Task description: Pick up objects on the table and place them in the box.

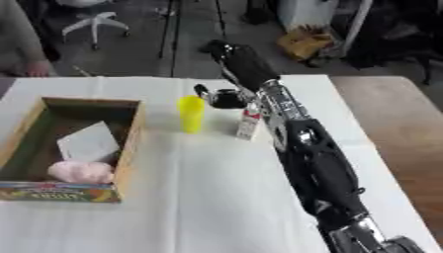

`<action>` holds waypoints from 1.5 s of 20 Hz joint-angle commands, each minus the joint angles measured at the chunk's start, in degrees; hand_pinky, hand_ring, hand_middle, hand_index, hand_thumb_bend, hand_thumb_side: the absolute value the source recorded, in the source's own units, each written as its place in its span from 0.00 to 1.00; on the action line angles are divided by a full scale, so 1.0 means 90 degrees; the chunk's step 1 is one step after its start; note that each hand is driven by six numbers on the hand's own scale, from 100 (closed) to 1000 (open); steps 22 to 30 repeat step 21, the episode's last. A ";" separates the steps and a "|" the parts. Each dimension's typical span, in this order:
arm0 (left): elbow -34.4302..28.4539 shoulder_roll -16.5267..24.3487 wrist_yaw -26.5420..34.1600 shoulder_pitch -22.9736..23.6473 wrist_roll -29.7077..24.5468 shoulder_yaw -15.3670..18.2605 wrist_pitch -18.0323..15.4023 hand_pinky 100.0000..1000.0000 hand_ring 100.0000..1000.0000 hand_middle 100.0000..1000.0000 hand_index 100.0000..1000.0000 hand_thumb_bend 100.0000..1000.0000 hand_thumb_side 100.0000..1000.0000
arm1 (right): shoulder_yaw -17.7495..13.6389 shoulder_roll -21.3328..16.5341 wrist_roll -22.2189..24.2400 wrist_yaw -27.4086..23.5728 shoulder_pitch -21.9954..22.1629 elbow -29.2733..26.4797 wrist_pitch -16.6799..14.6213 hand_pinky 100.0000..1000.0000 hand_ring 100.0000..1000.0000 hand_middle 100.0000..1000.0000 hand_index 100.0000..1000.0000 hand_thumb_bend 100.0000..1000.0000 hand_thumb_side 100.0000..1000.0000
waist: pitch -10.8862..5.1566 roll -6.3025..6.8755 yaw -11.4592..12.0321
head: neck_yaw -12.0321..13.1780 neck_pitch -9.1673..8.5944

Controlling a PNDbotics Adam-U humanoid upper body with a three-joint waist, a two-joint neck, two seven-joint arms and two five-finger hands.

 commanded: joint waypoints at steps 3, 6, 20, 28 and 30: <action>0.0160 0.0056 -0.0037 -0.0050 0.0002 0.0076 0.0057 0.65 0.77 0.63 0.79 0.43 0.94 | 0.0381 -0.0472 -0.0273 -0.0566 0.0415 -0.0537 -0.0233 0.62 0.71 0.84 0.93 0.27 0.46 | -0.0035 0.0038 -0.0076 | 0.0150 0.0043; 0.0196 0.0060 -0.0040 -0.0058 -0.0001 0.0081 0.0042 0.65 0.77 0.63 0.79 0.43 0.94 | 0.0368 -0.0576 -0.0175 -0.0878 0.0524 -0.0643 -0.0455 0.62 0.71 0.84 0.93 0.27 0.46 | -0.0030 0.0041 -0.0091 | 0.0156 0.0043; 0.0215 0.0048 -0.0049 -0.0035 -0.0109 0.0067 0.0007 0.65 0.76 0.62 0.79 0.43 0.94 | 0.0471 -0.1020 0.0535 -0.2294 0.1105 -0.1910 -0.0180 0.62 0.71 0.84 0.93 0.27 0.45 | -0.0007 0.0082 -0.0191 | 0.0212 0.0043; 0.0215 0.0048 -0.0049 -0.0031 -0.0111 0.0068 0.0006 0.65 0.76 0.62 0.79 0.43 0.94 | 0.0473 -0.1033 0.0593 -0.2397 0.1109 -0.1963 -0.0132 0.62 0.71 0.84 0.93 0.27 0.45 | -0.0002 0.0084 -0.0190 | 0.0225 0.0043; 0.0215 0.0048 -0.0049 -0.0031 -0.0111 0.0068 0.0006 0.65 0.76 0.62 0.79 0.43 0.94 | 0.0473 -0.1033 0.0593 -0.2397 0.1109 -0.1963 -0.0132 0.62 0.71 0.84 0.93 0.27 0.45 | -0.0002 0.0084 -0.0190 | 0.0225 0.0043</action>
